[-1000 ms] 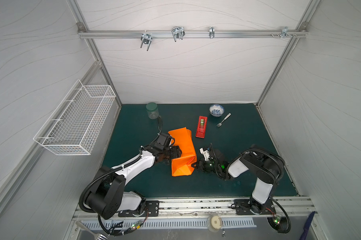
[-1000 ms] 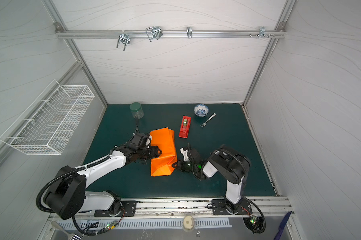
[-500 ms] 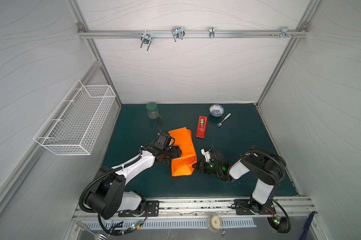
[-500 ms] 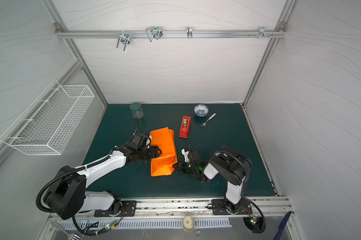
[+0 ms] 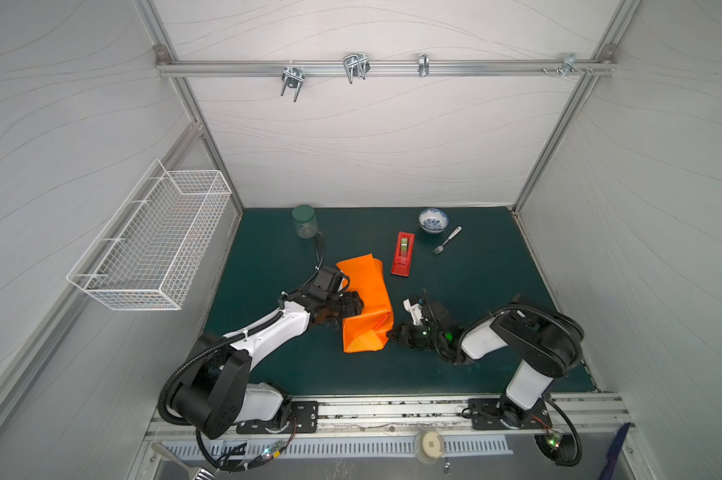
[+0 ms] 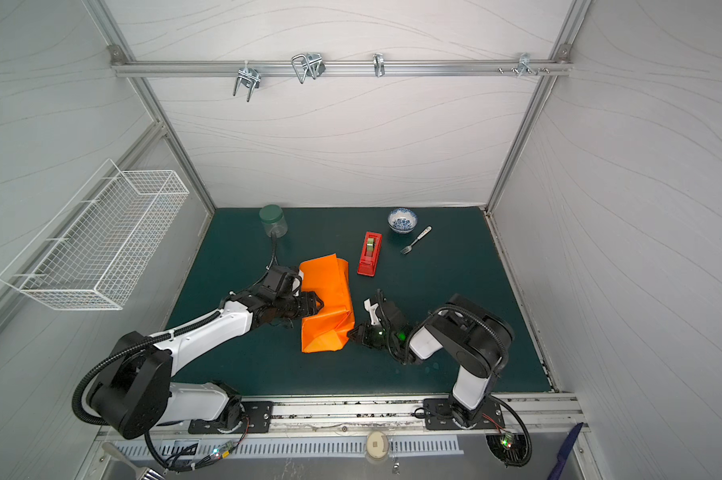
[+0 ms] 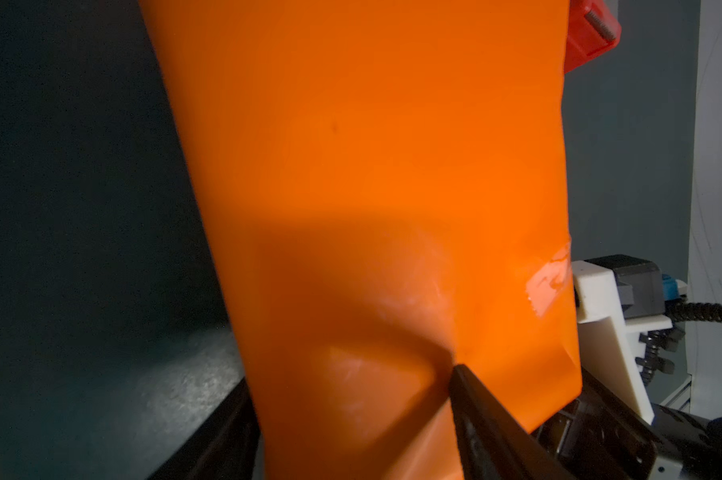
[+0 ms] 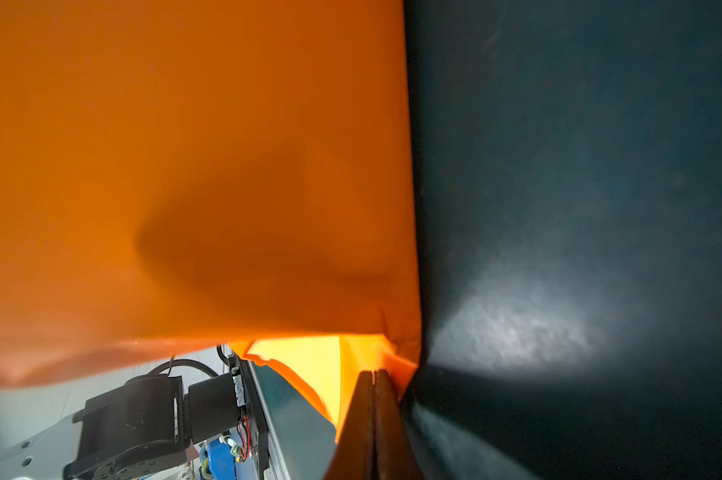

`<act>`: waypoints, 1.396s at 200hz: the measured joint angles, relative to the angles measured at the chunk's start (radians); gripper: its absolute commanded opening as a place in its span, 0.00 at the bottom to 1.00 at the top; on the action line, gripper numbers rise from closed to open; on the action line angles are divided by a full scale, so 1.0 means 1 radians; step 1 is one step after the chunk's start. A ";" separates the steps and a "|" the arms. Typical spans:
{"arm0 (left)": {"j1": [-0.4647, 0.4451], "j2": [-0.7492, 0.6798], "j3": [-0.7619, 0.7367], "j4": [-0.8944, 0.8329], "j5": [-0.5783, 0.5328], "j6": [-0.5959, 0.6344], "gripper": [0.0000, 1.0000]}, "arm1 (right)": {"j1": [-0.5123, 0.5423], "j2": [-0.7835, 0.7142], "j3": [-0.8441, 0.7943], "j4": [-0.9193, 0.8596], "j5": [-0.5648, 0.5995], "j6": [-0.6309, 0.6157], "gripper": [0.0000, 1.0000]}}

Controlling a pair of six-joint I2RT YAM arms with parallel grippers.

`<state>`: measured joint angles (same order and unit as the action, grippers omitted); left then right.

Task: Wrap the gift box in paper

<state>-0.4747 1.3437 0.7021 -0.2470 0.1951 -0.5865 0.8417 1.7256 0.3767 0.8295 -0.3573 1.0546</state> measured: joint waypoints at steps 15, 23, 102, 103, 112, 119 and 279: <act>0.000 0.000 0.000 0.000 0.000 0.000 0.71 | 0.001 -0.002 0.001 -0.006 0.001 -0.002 0.02; 0.000 0.000 0.000 0.000 0.000 0.000 0.71 | 0.003 -0.006 0.004 -0.016 0.004 -0.005 0.02; 0.000 0.000 0.000 0.000 0.000 0.000 0.71 | 0.049 -0.039 0.010 -0.076 0.032 -0.008 0.01; 0.000 0.000 0.000 0.000 0.000 0.000 0.71 | 0.050 -0.039 0.010 -0.077 0.033 -0.008 0.01; 0.000 0.000 0.000 0.000 0.000 0.000 0.71 | 0.055 -0.043 0.010 -0.083 0.039 -0.008 0.01; 0.000 0.000 0.000 0.000 0.000 0.000 0.71 | 0.059 -0.047 0.010 -0.088 0.044 -0.008 0.01; 0.000 0.000 0.000 0.000 0.000 0.000 0.71 | 0.137 -0.107 0.032 -0.217 0.091 -0.008 0.00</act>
<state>-0.4744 1.3437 0.7021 -0.2466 0.1951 -0.5865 0.9791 1.6188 0.4084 0.6125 -0.2661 1.0466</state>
